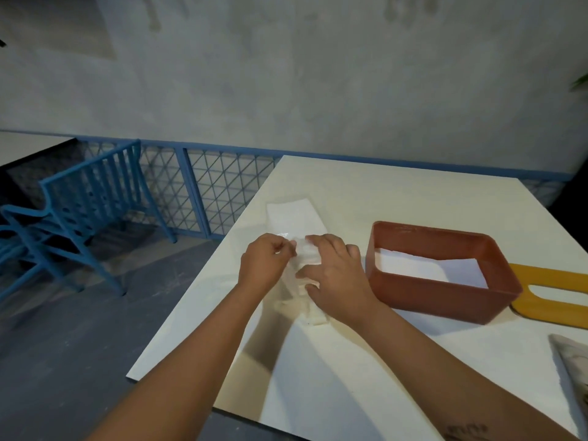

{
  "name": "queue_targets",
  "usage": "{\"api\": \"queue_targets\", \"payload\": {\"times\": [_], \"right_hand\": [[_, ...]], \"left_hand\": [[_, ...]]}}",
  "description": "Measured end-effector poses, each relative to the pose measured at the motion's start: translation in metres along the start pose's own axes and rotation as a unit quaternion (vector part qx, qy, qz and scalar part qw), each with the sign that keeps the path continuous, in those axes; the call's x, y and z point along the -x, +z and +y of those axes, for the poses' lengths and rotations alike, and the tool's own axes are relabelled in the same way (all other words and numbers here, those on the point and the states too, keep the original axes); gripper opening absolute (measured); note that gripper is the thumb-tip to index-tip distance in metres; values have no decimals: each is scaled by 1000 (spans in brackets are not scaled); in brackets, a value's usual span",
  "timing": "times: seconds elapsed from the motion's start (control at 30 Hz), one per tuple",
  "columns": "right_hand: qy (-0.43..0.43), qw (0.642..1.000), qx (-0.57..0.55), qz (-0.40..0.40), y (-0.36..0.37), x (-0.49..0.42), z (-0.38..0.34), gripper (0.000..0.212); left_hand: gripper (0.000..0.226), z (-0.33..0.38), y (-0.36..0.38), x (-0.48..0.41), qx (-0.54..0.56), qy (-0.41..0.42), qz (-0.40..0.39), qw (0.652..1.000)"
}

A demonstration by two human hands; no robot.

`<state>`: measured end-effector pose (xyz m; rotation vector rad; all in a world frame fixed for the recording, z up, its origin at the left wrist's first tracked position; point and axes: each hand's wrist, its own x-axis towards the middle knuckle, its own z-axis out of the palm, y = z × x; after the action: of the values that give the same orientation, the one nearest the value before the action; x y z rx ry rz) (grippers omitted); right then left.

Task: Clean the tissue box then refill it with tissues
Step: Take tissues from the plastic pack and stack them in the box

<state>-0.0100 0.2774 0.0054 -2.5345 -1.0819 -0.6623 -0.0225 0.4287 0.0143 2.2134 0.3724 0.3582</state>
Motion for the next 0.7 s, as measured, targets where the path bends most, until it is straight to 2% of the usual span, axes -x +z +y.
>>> {"api": "queue_targets", "payload": {"times": [0.13, 0.23, 0.33, 0.47, 0.6, 0.7], "right_hand": [[42, 997, 9, 64, 6, -6, 2, 31], [48, 996, 5, 75, 11, -14, 9, 36], [47, 998, 0, 47, 10, -18, 7, 34], [63, 997, -2, -47, 2, -18, 5, 23], [46, 998, 6, -32, -1, -19, 5, 22], [41, 999, 3, -25, 0, -19, 3, 21]], "left_hand": [[24, -2, -6, -7, 39, -3, -11, 999], [23, -9, -9, -6, 68, 23, -39, 997], [24, -15, -10, -3, 81, 48, -42, 995], [14, -23, -9, 2, 83, 77, -25, 993], [14, -27, -3, 6, 67, 93, 6, 993], [18, -26, 0, 7, 83, 71, 31, 994]]}}
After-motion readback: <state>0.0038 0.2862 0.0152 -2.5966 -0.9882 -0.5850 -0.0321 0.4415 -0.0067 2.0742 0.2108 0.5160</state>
